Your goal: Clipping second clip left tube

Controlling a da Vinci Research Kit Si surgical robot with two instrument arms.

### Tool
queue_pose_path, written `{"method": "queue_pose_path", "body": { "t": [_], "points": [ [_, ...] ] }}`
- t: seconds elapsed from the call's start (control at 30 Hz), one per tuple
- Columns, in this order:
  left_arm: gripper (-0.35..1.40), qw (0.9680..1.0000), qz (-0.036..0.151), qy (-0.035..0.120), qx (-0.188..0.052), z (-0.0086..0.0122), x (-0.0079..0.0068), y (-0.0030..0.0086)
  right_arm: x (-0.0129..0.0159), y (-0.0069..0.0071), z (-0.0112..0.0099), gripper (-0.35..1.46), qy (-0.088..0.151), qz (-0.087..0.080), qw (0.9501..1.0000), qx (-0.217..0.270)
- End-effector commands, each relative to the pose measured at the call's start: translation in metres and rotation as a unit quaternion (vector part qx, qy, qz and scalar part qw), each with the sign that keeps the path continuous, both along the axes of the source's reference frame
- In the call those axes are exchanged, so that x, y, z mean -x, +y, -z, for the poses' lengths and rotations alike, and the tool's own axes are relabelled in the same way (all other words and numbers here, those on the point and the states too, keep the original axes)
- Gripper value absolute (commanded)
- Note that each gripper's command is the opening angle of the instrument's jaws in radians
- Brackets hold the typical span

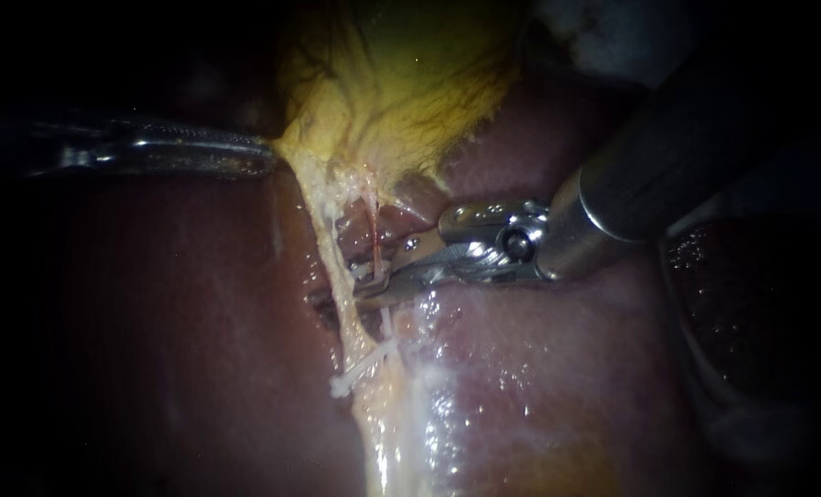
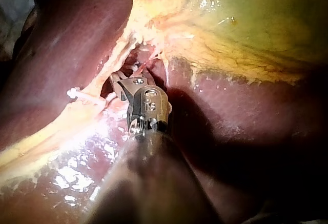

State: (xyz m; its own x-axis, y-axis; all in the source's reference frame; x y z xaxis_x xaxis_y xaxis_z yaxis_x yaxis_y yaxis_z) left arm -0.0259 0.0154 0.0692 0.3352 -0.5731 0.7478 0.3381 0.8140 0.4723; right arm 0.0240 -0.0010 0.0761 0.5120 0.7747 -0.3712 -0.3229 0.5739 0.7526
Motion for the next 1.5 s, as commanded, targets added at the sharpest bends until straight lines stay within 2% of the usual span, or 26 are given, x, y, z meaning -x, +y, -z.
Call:
{"method": "queue_pose_path", "body": {
  "t": [0.03, 0.17, 0.27, 0.47, 0.63, 0.93, 1.07, 1.17, 1.23, 1.33, 1.5],
  "points": [
    [-0.35, 1.0000, 0.000, 0.000, 0.000, 0.0000, 0.0000, 0.0000, 0.0000, 0.0001, 0.0001, 0.25, 0.000, 0.000, 1.0000, 0.000],
    [-0.35, 1.0000, 0.000, 0.000, 0.000, 0.0000, 0.0000, 0.0000, 0.0004, 0.0003, 0.0001, 0.45, 0.002, -0.003, 1.0000, -0.004],
    [-0.35, 1.0000, 0.000, 0.000, 0.000, 0.0000, -0.0001, 0.0000, 0.0012, 0.0005, 0.0002, 0.53, 0.017, -0.002, 0.9999, 0.003],
    [-0.35, 1.0000, 0.000, 0.000, 0.000, 0.0000, -0.0002, -0.0001, 0.0040, 0.0020, 0.0006, 0.57, 0.030, 0.008, 0.9994, 0.017],
    [-0.35, 1.0000, 0.000, 0.000, 0.000, 0.0001, -0.0002, -0.0001, 0.0062, 0.0033, 0.0010, 0.60, 0.050, 0.005, 0.9985, 0.019],
    [-0.35, 1.0000, 0.000, 0.000, 0.000, 0.0001, -0.0002, -0.0001, 0.0085, 0.0039, 0.0018, 0.60, 0.098, 0.022, 0.9949, -0.004],
    [-0.35, 1.0000, 0.000, 0.000, 0.000, 0.0001, -0.0003, -0.0001, 0.0089, 0.0043, 0.0026, 0.60, 0.125, 0.027, 0.9917, -0.018],
    [-0.35, 1.0000, 0.000, 0.000, 0.000, 0.0001, -0.0003, -0.0001, 0.0091, 0.0045, 0.0037, 0.60, 0.156, 0.042, 0.9862, -0.036],
    [-0.35, 1.0000, 0.000, 0.000, 0.000, 0.0001, -0.0003, -0.0001, 0.0090, 0.0045, 0.0047, 0.60, 0.175, 0.045, 0.9827, -0.041],
    [-0.35, 1.0000, 0.000, 0.000, 0.000, 0.0001, -0.0003, -0.0001, 0.0086, 0.0042, 0.0060, 0.60, 0.199, 0.048, 0.9777, -0.048],
    [-0.35, 1.0000, 0.000, 0.000, 0.000, 0.0001, -0.0003, -0.0001, 0.0077, 0.0033, 0.0072, 0.59, 0.222, 0.058, 0.9718, -0.054]
  ]
}}
